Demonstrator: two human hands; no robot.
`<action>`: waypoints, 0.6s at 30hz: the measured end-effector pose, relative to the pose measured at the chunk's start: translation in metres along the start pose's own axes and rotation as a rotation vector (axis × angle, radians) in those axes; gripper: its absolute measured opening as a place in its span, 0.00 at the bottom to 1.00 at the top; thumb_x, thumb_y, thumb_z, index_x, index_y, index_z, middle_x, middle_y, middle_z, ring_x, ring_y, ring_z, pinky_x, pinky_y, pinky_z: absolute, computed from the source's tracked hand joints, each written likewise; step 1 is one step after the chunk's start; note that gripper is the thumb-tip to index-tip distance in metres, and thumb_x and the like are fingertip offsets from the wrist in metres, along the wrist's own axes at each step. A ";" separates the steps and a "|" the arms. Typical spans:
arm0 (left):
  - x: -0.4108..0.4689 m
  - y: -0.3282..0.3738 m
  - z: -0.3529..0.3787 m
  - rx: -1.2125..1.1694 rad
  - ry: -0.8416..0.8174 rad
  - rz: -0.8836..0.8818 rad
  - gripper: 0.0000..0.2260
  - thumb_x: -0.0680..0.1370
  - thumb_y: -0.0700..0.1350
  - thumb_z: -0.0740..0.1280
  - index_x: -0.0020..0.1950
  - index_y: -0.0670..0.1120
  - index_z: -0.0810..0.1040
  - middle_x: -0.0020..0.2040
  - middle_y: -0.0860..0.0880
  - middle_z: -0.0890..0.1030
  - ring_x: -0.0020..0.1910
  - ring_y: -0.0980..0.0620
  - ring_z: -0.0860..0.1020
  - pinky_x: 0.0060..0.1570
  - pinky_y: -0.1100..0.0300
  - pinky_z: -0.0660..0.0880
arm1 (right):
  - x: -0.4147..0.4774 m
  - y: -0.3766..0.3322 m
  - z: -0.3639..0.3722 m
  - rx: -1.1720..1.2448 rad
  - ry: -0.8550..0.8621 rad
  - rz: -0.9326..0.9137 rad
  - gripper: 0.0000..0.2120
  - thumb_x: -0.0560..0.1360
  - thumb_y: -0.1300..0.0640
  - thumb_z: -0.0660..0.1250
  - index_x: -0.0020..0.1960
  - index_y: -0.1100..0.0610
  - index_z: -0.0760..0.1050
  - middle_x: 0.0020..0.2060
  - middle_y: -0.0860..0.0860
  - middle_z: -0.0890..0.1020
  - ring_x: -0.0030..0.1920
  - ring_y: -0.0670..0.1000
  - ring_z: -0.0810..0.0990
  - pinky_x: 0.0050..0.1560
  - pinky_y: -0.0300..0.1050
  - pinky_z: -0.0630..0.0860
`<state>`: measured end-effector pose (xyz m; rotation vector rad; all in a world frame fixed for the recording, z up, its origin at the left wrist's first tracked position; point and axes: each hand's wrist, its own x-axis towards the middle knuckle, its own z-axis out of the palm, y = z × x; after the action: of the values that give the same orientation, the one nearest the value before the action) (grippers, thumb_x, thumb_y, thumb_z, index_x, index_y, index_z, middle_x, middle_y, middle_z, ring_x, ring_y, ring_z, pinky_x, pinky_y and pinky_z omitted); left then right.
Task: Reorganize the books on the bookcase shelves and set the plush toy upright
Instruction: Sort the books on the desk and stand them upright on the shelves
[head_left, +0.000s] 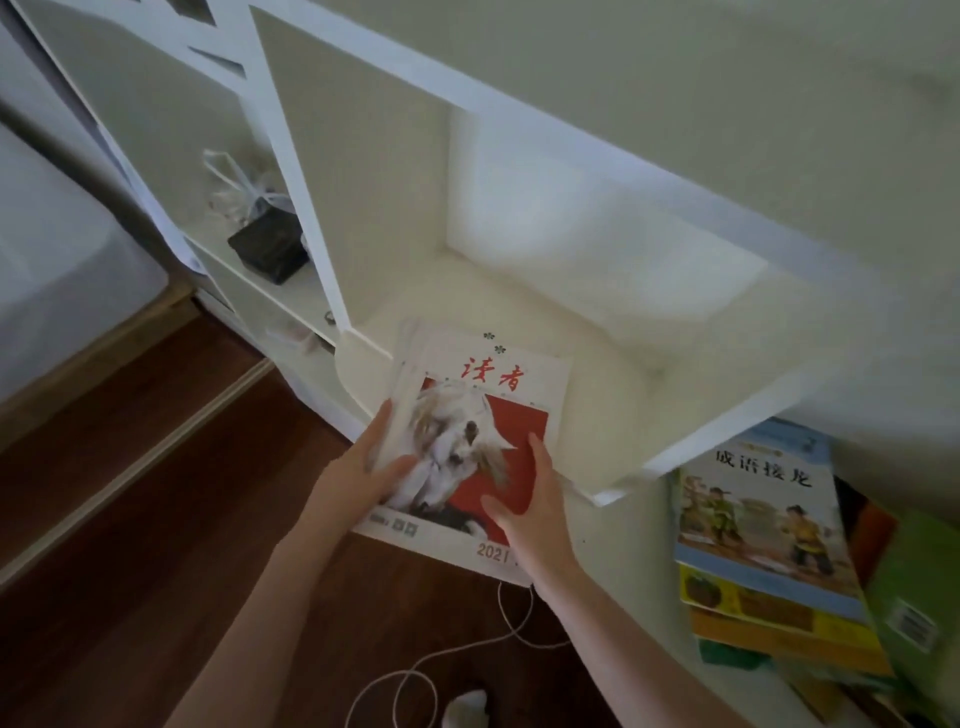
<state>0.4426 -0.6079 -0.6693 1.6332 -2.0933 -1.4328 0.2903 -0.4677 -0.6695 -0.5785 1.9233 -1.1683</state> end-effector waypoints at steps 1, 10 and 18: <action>-0.010 -0.005 0.002 -0.007 -0.002 0.010 0.35 0.70 0.64 0.68 0.71 0.73 0.50 0.67 0.46 0.73 0.61 0.46 0.74 0.62 0.52 0.70 | -0.011 0.000 -0.003 -0.019 -0.019 0.008 0.41 0.72 0.64 0.71 0.74 0.39 0.53 0.67 0.51 0.66 0.63 0.46 0.70 0.66 0.49 0.72; -0.130 -0.011 0.025 -0.142 0.111 0.152 0.34 0.70 0.50 0.74 0.68 0.72 0.61 0.59 0.58 0.76 0.53 0.59 0.77 0.51 0.61 0.74 | -0.110 0.010 -0.031 -0.116 -0.097 -0.016 0.39 0.75 0.65 0.68 0.76 0.43 0.52 0.68 0.52 0.62 0.69 0.46 0.64 0.49 0.13 0.61; -0.268 0.011 0.062 -0.189 0.214 0.208 0.30 0.70 0.46 0.75 0.63 0.68 0.66 0.57 0.60 0.74 0.52 0.60 0.74 0.45 0.70 0.69 | -0.220 0.029 -0.093 -0.171 -0.125 -0.128 0.40 0.74 0.61 0.70 0.76 0.40 0.52 0.65 0.49 0.64 0.66 0.42 0.66 0.55 0.17 0.61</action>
<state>0.5070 -0.3554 -0.5809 1.3858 -1.8837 -1.2833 0.3424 -0.2488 -0.5844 -0.8575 1.9121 -1.0260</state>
